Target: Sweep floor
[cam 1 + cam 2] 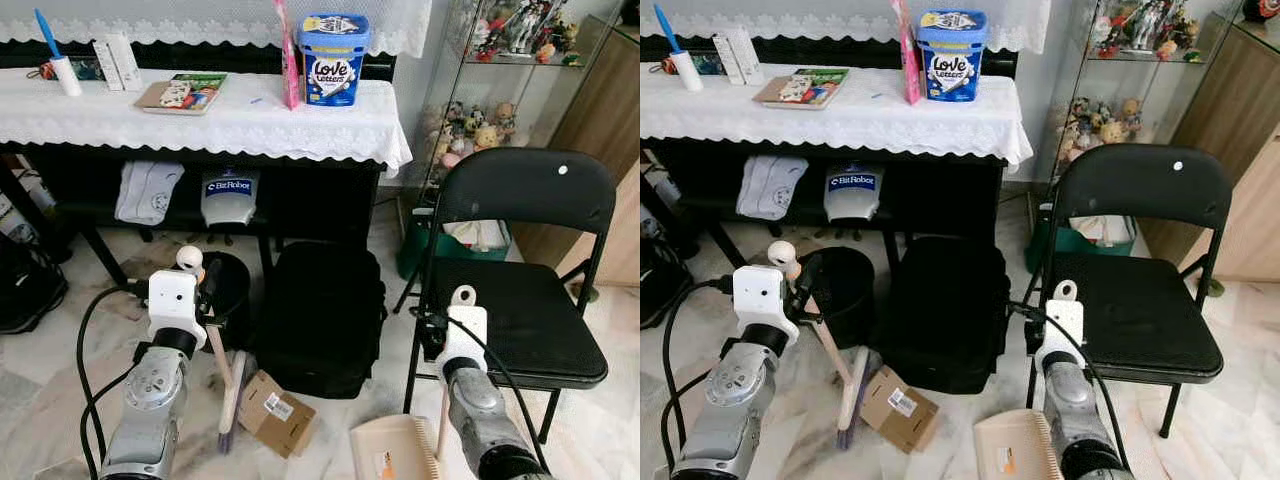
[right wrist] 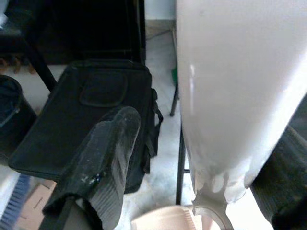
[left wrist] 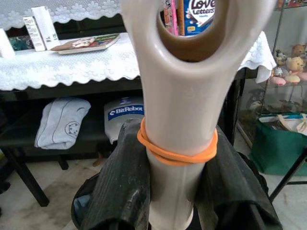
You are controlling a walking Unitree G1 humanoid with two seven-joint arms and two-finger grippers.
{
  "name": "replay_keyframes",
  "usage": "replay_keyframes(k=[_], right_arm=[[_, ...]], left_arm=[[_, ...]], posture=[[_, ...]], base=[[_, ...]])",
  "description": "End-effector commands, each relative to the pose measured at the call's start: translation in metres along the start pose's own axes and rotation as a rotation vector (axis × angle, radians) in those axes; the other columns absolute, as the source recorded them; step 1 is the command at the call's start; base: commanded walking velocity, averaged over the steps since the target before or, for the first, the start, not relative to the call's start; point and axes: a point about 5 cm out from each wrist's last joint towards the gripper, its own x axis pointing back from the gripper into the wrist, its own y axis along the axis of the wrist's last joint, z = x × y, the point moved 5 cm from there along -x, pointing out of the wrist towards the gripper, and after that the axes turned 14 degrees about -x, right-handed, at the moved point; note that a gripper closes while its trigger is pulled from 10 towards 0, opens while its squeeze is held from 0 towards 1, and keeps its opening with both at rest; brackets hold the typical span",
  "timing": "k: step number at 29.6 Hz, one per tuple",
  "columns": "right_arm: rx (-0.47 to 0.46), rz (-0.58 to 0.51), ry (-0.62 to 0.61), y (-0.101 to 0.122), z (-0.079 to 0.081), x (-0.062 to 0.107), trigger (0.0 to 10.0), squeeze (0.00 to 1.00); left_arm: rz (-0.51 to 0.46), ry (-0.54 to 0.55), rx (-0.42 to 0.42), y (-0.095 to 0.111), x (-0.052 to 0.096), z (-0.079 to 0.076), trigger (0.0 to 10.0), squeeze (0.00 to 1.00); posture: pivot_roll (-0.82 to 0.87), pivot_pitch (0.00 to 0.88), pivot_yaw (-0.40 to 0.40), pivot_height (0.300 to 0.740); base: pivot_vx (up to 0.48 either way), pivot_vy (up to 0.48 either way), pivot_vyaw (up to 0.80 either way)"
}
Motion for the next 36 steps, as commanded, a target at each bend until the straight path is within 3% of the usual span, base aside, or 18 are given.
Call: replay_keyframes(k=[1, 14, 15, 16, 18, 19, 30, 31, 32, 36], right_arm=[[-0.001, 0.015, 0.009, -0.003, 0.002, 0.002, 10.0, 0.00], [-0.028, 0.004, 0.033, -0.001, 0.004, 0.010, 10.0, 0.00], [-0.024, 0.005, 0.034, -0.001, 0.004, 0.011, 10.0, 0.12], [-0.021, 0.006, 0.035, -0.001, 0.004, 0.011, 10.0, 0.17], [-0.007, 0.030, 0.044, -0.003, 0.005, 0.014, 10.0, 0.14], [0.001, 0.049, 0.057, -0.005, 0.006, 0.016, 10.0, 0.00], [0.081, 0.145, 0.139, -0.013, 0.017, 0.033, 10.0, 0.00], [0.080, 0.142, 0.129, -0.012, 0.016, 0.034, 10.0, 0.25], [0.073, 0.143, 0.108, -0.012, 0.013, 0.034, 10.0, 1.00], [0.055, 0.119, 0.048, -0.004, 0.004, 0.033, 10.0, 1.00]], left_arm=[[-0.041, -0.007, -0.016, 0.011, -0.003, 0.001, 10.0, 0.00], [-0.019, -0.022, -0.017, 0.006, 0.000, 0.001, 10.0, 0.00], [-0.019, -0.023, -0.018, 0.006, 0.000, 0.001, 10.0, 0.00], [-0.018, -0.023, -0.018, 0.006, 0.000, 0.000, 10.0, 0.00], [-0.019, -0.027, -0.017, 0.006, -0.001, -0.001, 10.0, 0.00], [-0.020, -0.029, -0.016, 0.007, -0.002, -0.002, 10.0, 0.00], [-0.021, -0.042, -0.012, 0.007, -0.003, -0.004, 10.0, 0.00], [-0.022, -0.044, -0.009, 0.007, -0.003, -0.005, 10.0, 0.00], [-0.023, -0.045, -0.007, 0.007, -0.004, -0.005, 10.0, 0.00], [-0.029, -0.053, 0.000, 0.009, -0.005, -0.008, 10.0, 0.00]], posture=[[0.08, 0.000, -0.004, 0.740], [0.08, 0.000, -0.003, 0.740], [0.08, 0.000, -0.003, 0.740], [0.07, 0.000, -0.003, 0.740], [0.07, 0.000, -0.002, 0.740], [0.07, 0.000, -0.002, 0.740], [0.06, 0.000, -0.004, 0.740], [0.06, 0.000, -0.005, 0.740], [0.06, 0.000, -0.004, 0.740], [0.06, 0.000, -0.005, 0.740]], base=[[0.000, 0.000, 0.00], [0.000, 0.000, 0.00], [0.000, 0.000, 0.00], [0.000, 0.000, 0.00], [0.000, 0.000, 0.00], [0.000, 0.000, 0.00], [0.000, 0.000, 0.00], [0.000, 0.000, 0.00], [0.000, 0.000, 0.00], [0.000, 0.000, 0.00]])
